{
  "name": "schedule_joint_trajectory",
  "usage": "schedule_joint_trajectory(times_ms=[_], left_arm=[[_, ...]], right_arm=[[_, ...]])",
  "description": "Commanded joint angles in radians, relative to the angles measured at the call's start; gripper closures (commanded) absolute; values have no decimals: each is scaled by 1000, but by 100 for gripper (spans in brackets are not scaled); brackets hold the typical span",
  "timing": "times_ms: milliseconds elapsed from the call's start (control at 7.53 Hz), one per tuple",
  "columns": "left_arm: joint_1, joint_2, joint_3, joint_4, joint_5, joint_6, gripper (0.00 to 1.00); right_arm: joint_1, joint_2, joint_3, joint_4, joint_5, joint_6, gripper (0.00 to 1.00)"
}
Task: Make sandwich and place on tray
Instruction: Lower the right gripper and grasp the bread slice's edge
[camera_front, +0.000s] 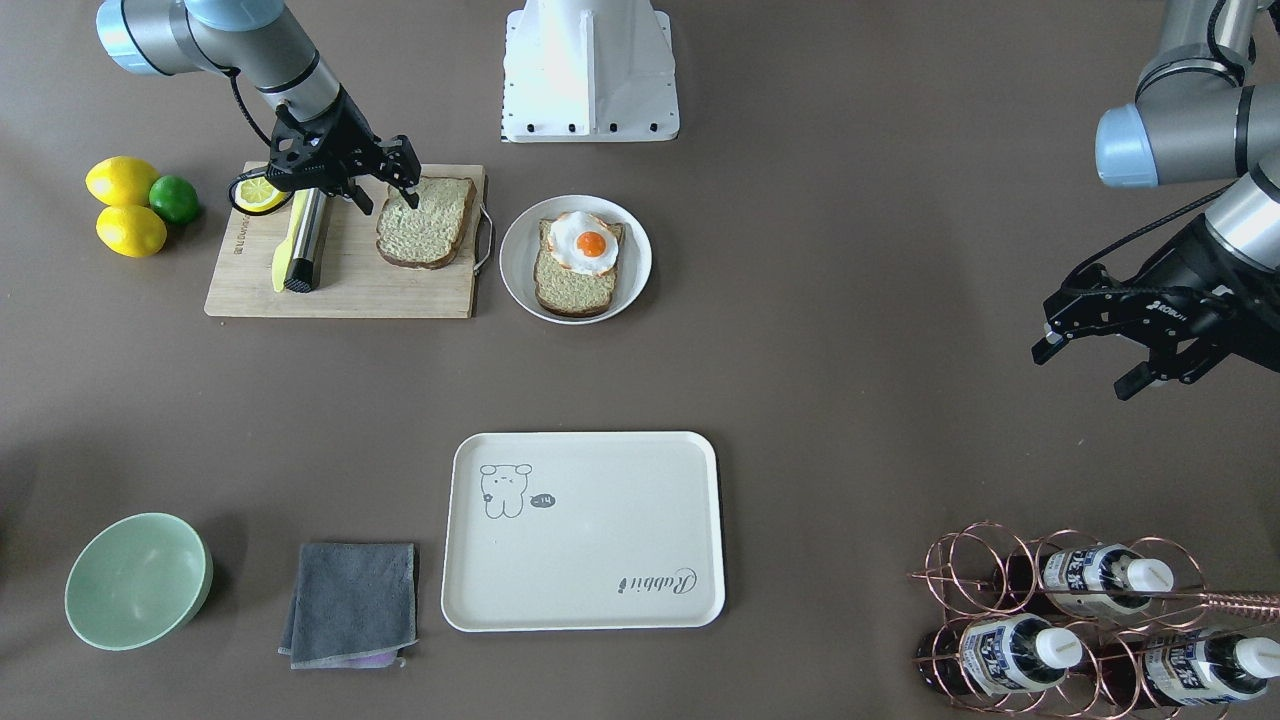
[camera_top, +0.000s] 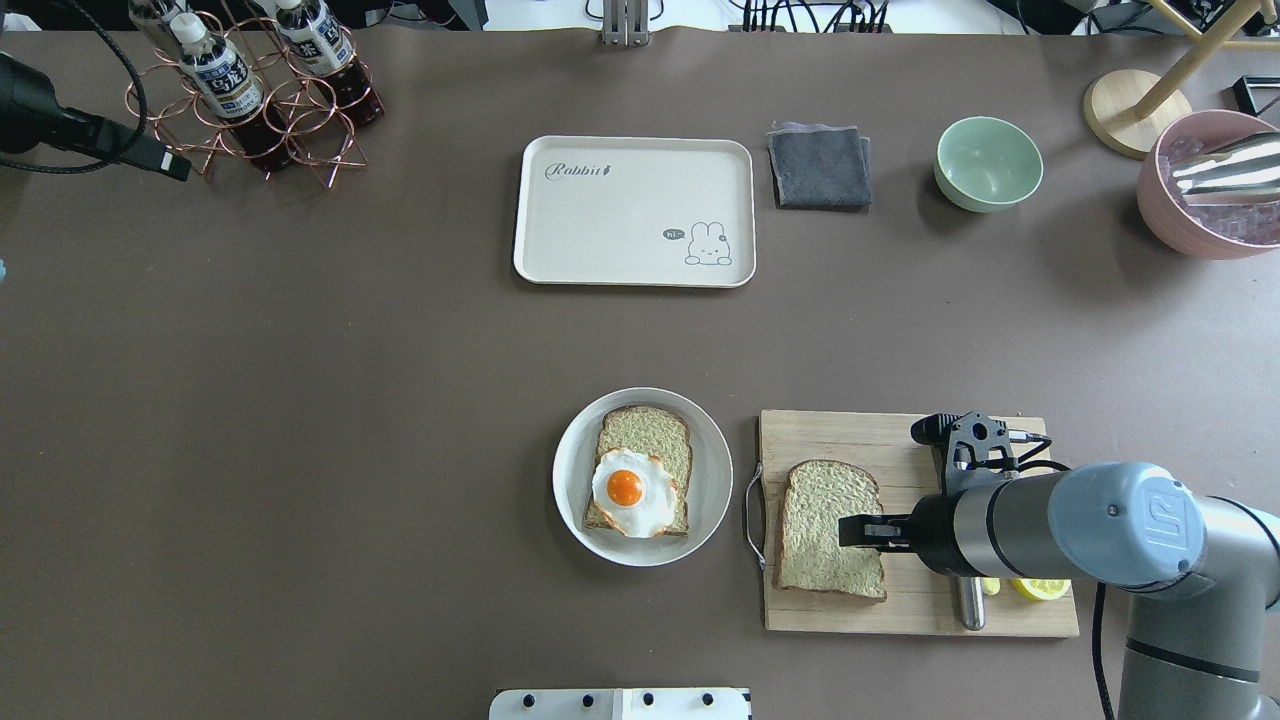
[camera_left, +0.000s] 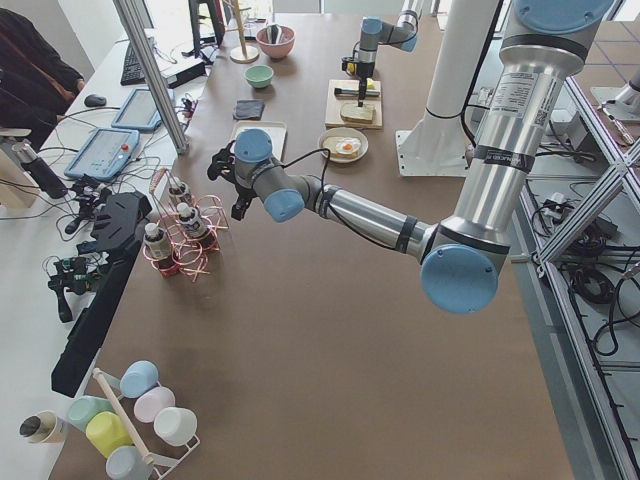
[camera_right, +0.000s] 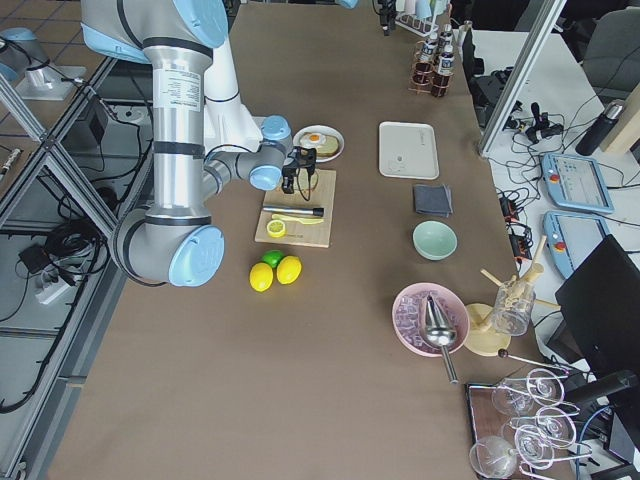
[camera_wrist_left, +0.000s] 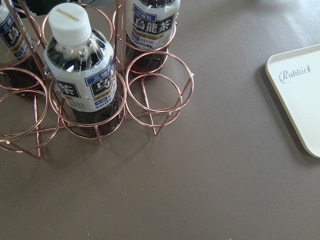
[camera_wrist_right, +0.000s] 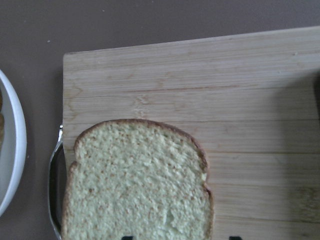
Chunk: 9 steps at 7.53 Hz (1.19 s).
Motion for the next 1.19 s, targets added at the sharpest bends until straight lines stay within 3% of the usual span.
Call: schedule_joint_trajectory(times_ms=[0, 133, 398, 1062], left_arm=[[0, 0, -6, 0, -1, -2, 2], [0, -1, -6, 0, -1, -2, 2], [0, -1, -7, 0, -1, -2, 2], [0, -4, -9, 0, 0, -2, 2]], right_arm=[[-6, -6, 0, 0, -5, 0, 29], [-4, -15, 0, 2, -5, 0, 33], [-4, -15, 0, 2, -7, 1, 54], [-6, -12, -11, 0, -7, 3, 53]])
